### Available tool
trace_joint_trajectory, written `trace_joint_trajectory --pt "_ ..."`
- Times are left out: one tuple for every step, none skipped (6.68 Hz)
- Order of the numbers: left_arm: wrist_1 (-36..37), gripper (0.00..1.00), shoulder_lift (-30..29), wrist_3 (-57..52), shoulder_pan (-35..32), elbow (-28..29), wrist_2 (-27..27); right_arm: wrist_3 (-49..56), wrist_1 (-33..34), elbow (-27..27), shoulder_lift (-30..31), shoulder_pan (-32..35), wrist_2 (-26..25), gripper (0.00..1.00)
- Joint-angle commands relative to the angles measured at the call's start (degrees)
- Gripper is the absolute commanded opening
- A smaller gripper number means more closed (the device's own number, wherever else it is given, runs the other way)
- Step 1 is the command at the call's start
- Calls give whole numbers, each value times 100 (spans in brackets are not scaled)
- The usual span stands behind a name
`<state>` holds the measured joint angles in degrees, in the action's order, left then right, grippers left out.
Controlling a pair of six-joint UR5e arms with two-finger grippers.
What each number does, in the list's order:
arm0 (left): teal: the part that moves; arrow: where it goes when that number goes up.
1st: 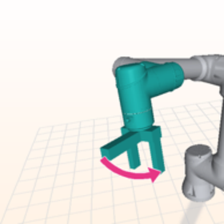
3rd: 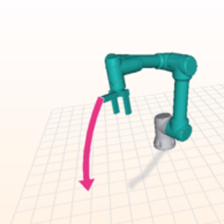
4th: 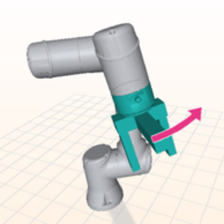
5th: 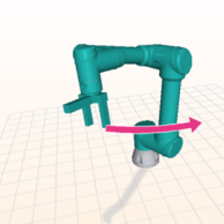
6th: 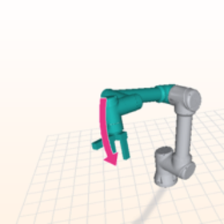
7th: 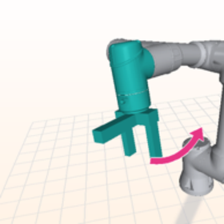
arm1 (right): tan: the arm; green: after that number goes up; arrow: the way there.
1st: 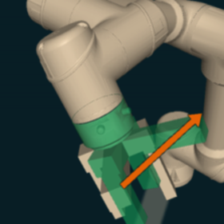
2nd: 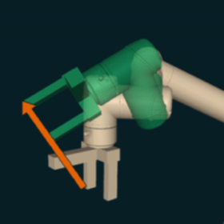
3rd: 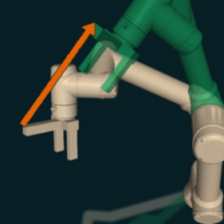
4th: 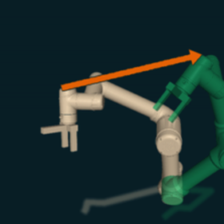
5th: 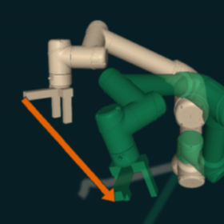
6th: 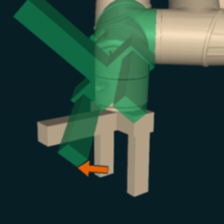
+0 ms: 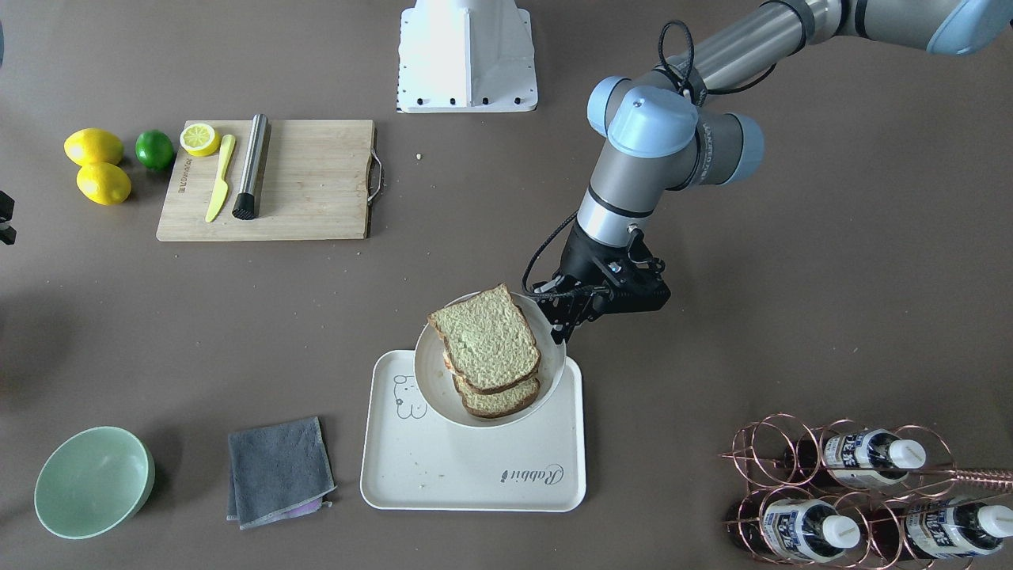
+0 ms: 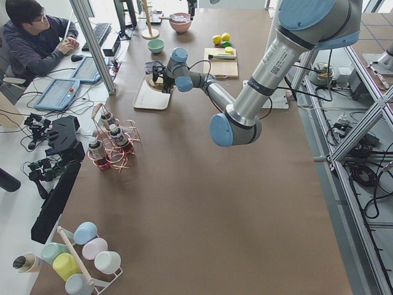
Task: Make sandwich and place on tray
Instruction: 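Slide the plate with the left gripper onto the white tray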
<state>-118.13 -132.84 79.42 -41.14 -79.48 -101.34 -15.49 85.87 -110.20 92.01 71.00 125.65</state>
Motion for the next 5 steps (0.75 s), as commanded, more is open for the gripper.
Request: trace_joint_trajectory --pt "-174 0 -724 -111 -184 1203 0 511 106 -1 228 264 12 100" --pt "-323 0 -891 -146 -140 1564 44 530 106 25 229 274 12 100" --pt "-325 0 -1015 -155 -79 1681 61 530 71 103 212 283 12 100" --pt "-334 0 -1016 -224 9 1656 70 547 53 174 151 283 12 100" --pt "-334 0 -1016 -260 27 1638 62 565 44 235 133 283 12 100"
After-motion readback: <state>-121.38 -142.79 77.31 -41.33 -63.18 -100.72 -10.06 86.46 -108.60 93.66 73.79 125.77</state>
